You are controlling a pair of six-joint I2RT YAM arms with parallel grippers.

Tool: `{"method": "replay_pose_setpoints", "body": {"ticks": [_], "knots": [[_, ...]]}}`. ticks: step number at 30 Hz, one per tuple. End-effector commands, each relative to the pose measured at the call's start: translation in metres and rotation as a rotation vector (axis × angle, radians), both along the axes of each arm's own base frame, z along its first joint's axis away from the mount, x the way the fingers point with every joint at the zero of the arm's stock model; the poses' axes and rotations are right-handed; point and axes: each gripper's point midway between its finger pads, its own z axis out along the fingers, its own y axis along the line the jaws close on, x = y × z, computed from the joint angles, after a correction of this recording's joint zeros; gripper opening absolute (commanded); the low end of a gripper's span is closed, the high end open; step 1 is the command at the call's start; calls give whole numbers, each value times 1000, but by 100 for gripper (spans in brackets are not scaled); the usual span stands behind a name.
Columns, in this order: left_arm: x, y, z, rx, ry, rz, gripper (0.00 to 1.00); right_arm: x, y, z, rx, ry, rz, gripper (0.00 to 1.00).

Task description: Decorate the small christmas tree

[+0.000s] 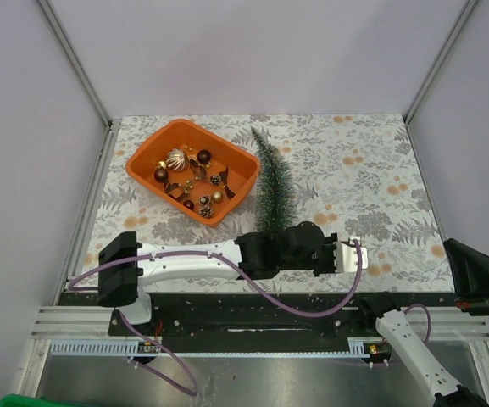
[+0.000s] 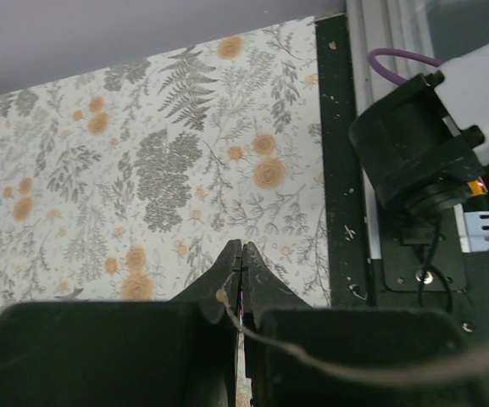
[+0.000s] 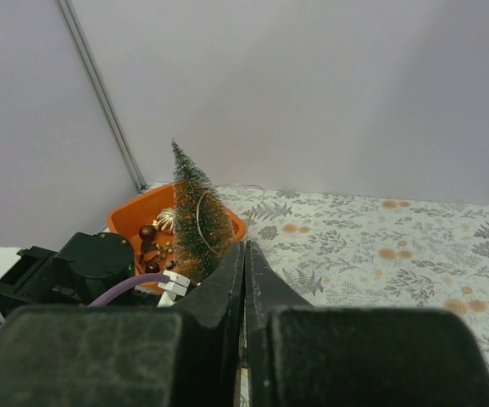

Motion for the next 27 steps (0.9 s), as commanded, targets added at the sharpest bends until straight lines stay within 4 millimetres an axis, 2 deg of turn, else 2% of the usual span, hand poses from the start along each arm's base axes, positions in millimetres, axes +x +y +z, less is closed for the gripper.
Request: {"method": "replay_pose_setpoints", "body": {"ticks": [1,5,9,13,15,17,21,24,27], "knots": [[-22,3,33,-57,47,-75,0,-1,-10,10,15,-36,-44,0],[-63,34,36,-15,73,-186,0,-3,-16,16,18,-42,-71,0],[-102,74,35,39,106,-287,0,1,-13,23,25,-48,-65,0],[-118,111,27,89,133,-353,0,7,-7,29,32,-52,-43,0],[-117,127,18,118,119,-373,0,13,-3,30,36,-42,-33,0],[-104,142,15,135,126,-345,0,21,1,31,35,-29,-25,0],[-72,171,27,101,152,-255,0,35,7,34,34,-23,-16,0],[-52,191,26,87,119,-187,0,50,13,36,30,-13,-13,0],[-38,206,28,50,108,-108,0,61,28,39,16,-18,47,0]]}}
